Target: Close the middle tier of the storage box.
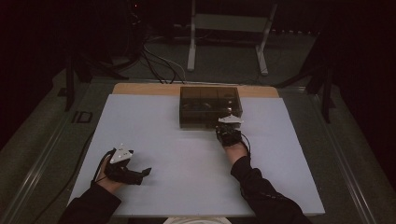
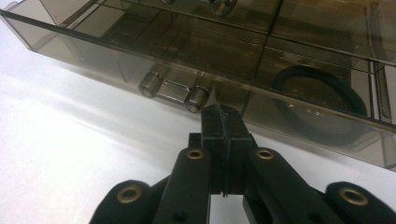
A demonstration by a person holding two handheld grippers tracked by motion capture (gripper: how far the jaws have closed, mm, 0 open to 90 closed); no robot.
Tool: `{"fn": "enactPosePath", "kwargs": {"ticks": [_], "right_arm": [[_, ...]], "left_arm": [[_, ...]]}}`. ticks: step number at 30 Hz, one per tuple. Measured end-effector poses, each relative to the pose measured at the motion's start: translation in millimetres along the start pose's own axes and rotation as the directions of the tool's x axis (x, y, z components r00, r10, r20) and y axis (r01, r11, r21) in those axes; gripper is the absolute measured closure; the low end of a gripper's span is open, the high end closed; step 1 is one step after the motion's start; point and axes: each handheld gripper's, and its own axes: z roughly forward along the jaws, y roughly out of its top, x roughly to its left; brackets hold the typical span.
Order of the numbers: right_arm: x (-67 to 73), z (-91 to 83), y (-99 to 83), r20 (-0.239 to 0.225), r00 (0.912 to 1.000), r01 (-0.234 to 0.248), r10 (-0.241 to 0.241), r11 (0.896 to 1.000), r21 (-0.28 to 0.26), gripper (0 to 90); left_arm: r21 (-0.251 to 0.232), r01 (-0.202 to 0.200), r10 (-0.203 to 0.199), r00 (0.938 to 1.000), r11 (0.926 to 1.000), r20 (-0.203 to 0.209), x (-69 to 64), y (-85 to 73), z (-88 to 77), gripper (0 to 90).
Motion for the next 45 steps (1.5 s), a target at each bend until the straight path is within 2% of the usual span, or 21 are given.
{"fn": "enactPosePath", "kwargs": {"ticks": [45], "right_arm": [[-8.7,16.1,12.3,0.012,0.9996,-0.024,0.024,1.000,0.001,90.0]], "left_arm": [[0.002,-0.003,0.003,1.0000,1.0000,0.001,-0.4,-0.1,0.8,1.0]]}}
